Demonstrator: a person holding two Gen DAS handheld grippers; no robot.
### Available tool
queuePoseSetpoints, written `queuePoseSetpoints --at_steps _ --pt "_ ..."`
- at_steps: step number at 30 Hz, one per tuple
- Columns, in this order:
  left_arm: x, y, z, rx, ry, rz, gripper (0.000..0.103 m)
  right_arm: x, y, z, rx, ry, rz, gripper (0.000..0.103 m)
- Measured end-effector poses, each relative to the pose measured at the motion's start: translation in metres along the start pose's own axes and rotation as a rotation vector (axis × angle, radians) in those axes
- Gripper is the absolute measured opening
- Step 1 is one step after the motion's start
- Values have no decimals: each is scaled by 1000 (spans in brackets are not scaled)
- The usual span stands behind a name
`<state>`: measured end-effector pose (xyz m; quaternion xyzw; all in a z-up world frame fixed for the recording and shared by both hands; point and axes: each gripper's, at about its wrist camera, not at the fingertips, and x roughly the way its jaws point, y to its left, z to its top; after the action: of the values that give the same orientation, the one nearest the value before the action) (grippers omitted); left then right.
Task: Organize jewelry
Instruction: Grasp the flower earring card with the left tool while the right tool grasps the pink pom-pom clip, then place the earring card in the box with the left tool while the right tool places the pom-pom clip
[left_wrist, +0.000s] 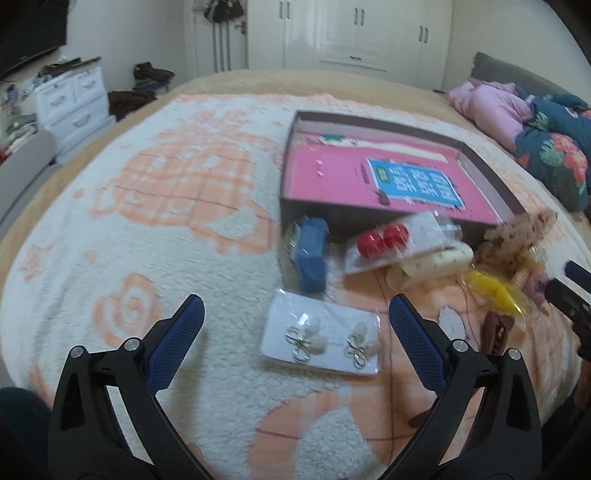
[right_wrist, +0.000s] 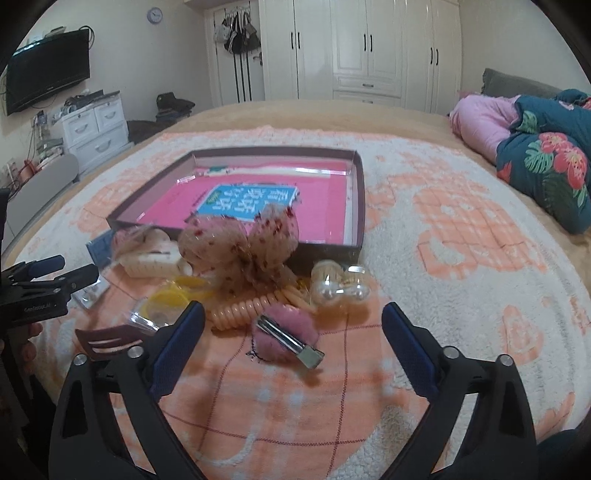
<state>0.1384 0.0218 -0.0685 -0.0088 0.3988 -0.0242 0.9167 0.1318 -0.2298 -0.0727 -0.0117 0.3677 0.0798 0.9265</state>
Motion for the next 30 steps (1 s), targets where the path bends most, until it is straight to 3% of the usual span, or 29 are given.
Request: queuePoseSetpoints --at_steps 3,8,10,14,20,30 --pt "4 -4 -4 16 27 -23 87 11 -3 -2 22 38 11 79" --pt "9 -9 -8 55 51 -21 64 23 -6 -8 34 93 19 46" --pt "9 -9 -7 67 48 -26 60 23 -8 -9 46 99 39 40" --pt "4 -7 -8 80 47 -25 58 16 -10 -12 48 80 39 39" --pt "-22 6 3 13 -12 -59 58 -7 -26 -10 105 23 44 39" --pt "-30 6 59 -38 -105 -92 58 -29 -38 18 98 -93 19 39"
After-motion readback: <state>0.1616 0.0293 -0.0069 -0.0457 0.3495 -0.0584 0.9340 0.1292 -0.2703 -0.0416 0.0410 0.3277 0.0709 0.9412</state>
